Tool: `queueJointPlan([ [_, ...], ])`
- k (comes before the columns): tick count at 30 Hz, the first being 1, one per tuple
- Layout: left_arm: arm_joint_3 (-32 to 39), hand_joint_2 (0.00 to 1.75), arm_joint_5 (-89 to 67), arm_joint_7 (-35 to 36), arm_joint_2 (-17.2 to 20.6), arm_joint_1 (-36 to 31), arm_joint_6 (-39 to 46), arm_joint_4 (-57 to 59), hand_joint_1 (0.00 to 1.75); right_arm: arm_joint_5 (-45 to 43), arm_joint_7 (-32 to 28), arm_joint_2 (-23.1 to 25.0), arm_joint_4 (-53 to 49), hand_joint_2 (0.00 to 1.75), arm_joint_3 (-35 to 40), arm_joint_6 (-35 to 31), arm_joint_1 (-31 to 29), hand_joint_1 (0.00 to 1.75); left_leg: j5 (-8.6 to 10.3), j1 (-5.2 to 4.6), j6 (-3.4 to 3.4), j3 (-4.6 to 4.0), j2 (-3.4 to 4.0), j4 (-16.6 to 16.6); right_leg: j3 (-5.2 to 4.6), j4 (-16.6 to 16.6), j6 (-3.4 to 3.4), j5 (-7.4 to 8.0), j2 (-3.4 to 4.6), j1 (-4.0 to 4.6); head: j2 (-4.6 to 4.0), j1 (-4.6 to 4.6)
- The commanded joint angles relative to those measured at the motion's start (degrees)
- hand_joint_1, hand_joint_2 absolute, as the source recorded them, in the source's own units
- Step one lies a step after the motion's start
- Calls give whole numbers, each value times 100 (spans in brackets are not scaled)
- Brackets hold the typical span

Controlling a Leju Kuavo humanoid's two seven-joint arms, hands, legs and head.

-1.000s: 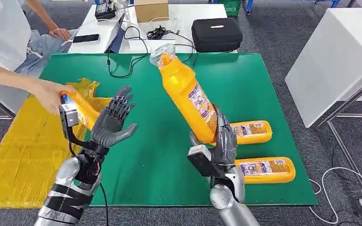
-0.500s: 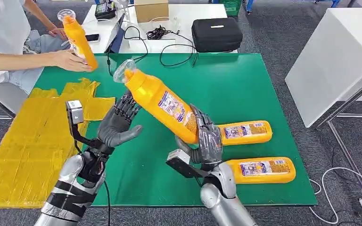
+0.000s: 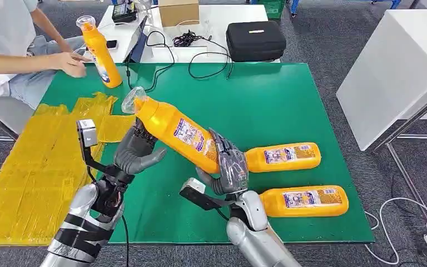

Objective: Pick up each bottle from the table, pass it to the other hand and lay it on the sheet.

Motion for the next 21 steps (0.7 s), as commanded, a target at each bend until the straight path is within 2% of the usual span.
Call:
queueJointPlan([
  [1,-190,175,22,5,92,-215,-55,312,0,52,32,-7,856,175,243,50,-333,175,-5,2,-1,19,-4,-5,21,-5,-3,-7,-10,4,0,0],
  [9,-184,175,31,2,90,-214,-60,312,0,61,50,-20,876,175,250,88,-350,175,-8,4,-1,25,-5,-5,28,-6,-4,-9,-12,6,0,0],
  [11,-172,175,78,3,66,-256,-84,387,0,443,110,40,1135,175,469,-63,-408,175,-8,4,-1,24,-3,-4,26,-6,-4,-8,-10,6,0,0],
  [12,-259,175,186,-6,-48,-484,-144,755,0,1482,314,290,1418,175,1015,-363,-309,175,-8,2,-1,23,-1,-4,25,-5,-4,-8,-9,4,0,0],
  [21,-231,175,256,-40,-63,-523,-142,896,0,1605,148,340,1244,175,923,-363,-163,175,-8,7,-3,21,-18,-2,23,-4,-4,-14,-27,10,0,0],
])
